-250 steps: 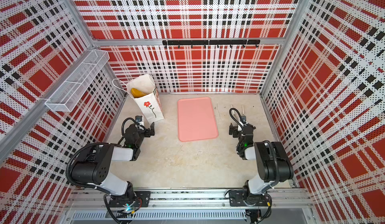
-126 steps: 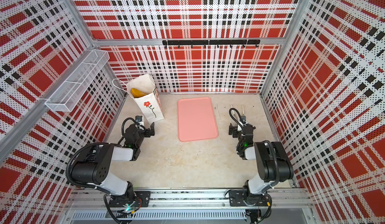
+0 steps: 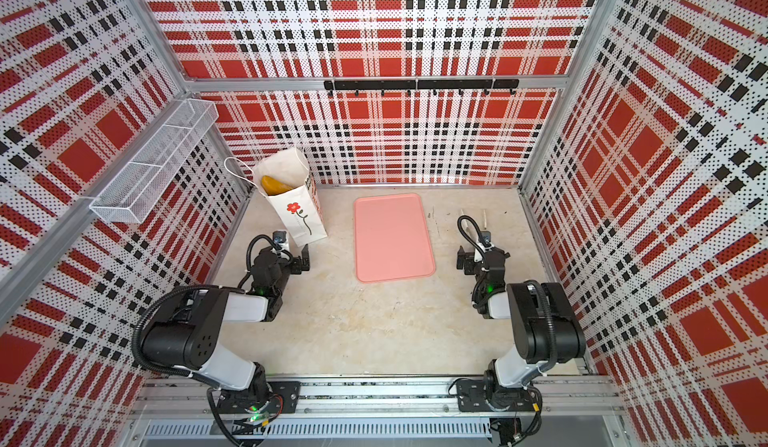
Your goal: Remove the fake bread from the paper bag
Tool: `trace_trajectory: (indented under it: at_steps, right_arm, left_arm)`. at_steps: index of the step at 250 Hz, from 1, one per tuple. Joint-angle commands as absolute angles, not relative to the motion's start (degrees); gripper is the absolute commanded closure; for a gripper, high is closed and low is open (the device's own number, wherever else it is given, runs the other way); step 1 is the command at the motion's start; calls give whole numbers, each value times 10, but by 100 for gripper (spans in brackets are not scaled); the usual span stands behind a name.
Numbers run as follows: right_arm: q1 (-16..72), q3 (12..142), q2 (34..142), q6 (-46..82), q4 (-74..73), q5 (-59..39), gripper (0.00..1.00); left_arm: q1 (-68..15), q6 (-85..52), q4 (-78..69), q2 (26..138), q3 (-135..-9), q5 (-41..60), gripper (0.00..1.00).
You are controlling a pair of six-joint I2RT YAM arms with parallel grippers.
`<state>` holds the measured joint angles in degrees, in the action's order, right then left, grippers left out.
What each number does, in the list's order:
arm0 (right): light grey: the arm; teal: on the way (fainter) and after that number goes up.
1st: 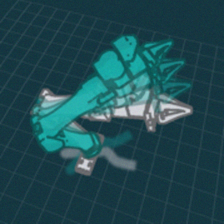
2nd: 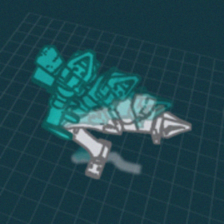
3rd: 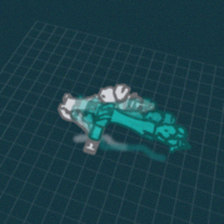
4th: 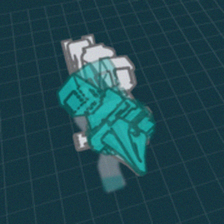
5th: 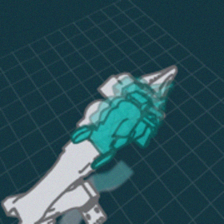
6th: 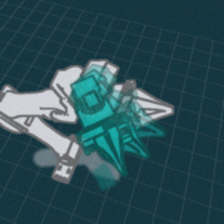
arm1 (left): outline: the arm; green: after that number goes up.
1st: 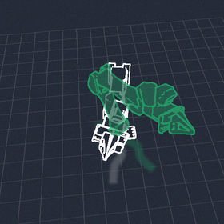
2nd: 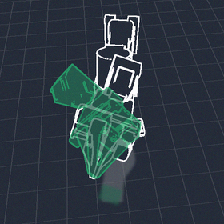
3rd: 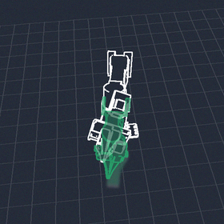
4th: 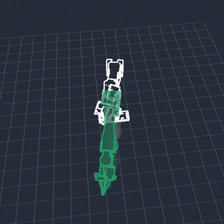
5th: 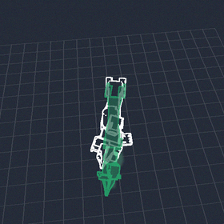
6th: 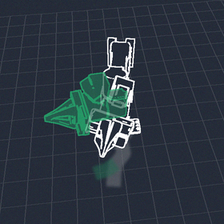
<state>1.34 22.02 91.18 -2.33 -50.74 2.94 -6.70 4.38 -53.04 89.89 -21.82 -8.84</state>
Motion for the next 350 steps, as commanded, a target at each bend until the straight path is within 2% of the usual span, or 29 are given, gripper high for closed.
trace_trajectory:
  at_steps: [1, 15, 32, 67, 96, 136, 161, 188, 209, 233, 273, 302, 350]
  right_arm:
    - [12, 229, 910, -26, -530, 35, 0]
    - [12, 214, 887, -16, -548, 69, 0]
    - [13, 194, 802, -2, -502, 115, 0]
    - [0, 250, 614, 160, -197, 181, 0]
    - [-24, 317, 571, 223, -24, 150, 0]
    - [-41, 427, 649, 214, 101, 50, 0]
    - [-42, 500, 719, 188, 181, 52, 0]
    - [-44, 536, 774, 138, 199, 7, 0]
    - [-44, 557, 810, 92, 212, -5, 0]
    - [-44, 576, 845, 53, 241, 47, 0]
    - [-45, 610, 922, 36, 255, -3, 0]
    - [-45, 648, 975, 21, 277, 8, 0]
    - [-45, 649, 997, -4, 243, 13, 0]
  left_arm:
    - [-90, 62, -563, 861, -201, -154, 1]
    - [-114, 74, -522, 819, -203, -196, 1]
    - [-151, 90, -470, 766, -210, -253, 1]
    - [-210, 63, -411, 661, -207, -313, 1]
    - [-243, 3, -273, 567, -244, -327, 1]
    - [-248, -93, -38, 452, -327, -271, 1]
    - [-243, -139, 119, 390, -367, -220, 1]
    - [-244, -150, 246, 333, -387, -128, 1]
    - [-246, -161, 311, 294, -388, -95, 1]
    - [-252, -180, 357, 265, -387, -115, 1]
    - [-265, -175, 366, 267, -393, -105, 1]
    - [-277, -177, 368, 278, -395, -106, 1]
    - [-296, -175, 367, 285, -395, -99, 1]
